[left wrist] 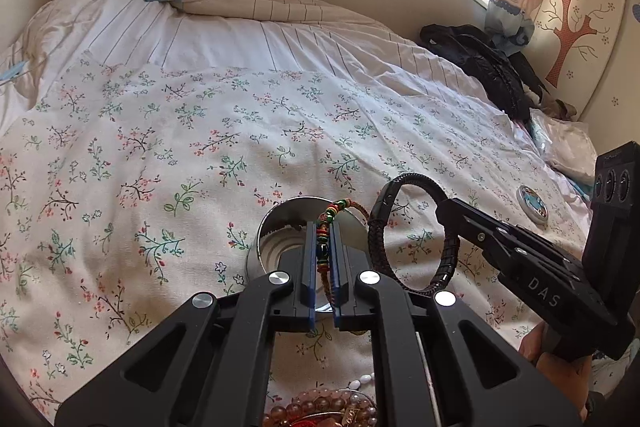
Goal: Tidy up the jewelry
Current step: 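Carry the held jewelry in both grippers over the silver tin, then open both grippers to drop the jewelry into the tin, then move both open grippers back to the remaining jewelry pile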
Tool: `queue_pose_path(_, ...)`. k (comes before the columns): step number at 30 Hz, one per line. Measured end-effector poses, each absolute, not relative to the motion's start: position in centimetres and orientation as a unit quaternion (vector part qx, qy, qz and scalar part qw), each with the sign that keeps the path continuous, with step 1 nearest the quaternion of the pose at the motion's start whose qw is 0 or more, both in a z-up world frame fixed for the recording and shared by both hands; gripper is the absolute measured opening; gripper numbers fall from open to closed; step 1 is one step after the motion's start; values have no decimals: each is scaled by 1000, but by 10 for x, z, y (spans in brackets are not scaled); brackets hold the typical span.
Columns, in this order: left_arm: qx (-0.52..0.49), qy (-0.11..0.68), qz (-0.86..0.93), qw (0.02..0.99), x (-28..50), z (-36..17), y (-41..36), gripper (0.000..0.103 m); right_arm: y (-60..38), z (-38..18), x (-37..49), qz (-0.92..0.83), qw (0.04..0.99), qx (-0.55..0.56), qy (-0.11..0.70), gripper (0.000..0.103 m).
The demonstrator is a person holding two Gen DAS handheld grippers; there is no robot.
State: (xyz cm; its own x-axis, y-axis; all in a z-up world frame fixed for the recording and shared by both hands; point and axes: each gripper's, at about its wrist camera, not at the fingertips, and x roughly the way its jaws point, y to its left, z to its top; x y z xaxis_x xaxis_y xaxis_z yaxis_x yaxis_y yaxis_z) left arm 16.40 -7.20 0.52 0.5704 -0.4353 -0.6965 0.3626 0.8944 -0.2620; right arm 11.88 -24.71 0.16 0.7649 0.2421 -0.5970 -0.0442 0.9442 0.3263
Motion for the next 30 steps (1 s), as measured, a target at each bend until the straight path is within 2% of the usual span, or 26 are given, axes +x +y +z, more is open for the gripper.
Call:
queue_pose_path(10,-69,412,-192,888,176,-3,-54,11,-229,-9,140,82,924,125,352,9)
queue_pose_path(12,-78,412,-185,889,177,-2,-49,16,-227,-11,142,82,923,124,355,9)
queue_pose_path(17,-95,406,-171,892,174,1,-37,20,-213,-22,157,100,912,117,381,9)
queue_pose_path(18,-94,405,-169,894,173,2,-35,22,-210,-26,159,100,910,117,386,11)
queue_pose_path(19,-89,404,-166,895,171,3,-35,23,-209,-28,161,94,909,115,388,24)
queue_pose_path(20,-83,402,-162,897,168,4,-35,29,-210,-28,160,91,911,115,385,33)
queue_pose_path(21,-75,400,-156,900,164,5,-35,38,-211,-27,157,86,913,114,381,39)
queue_pose_path(24,-48,385,-135,912,148,10,-35,58,-220,-17,144,72,922,113,364,39)
queue_pose_path(26,-24,381,-126,916,137,12,-37,62,-224,-11,135,64,925,112,357,40)
queue_pose_path(30,8,381,-111,918,115,13,-37,70,-229,-2,107,50,930,112,347,52)
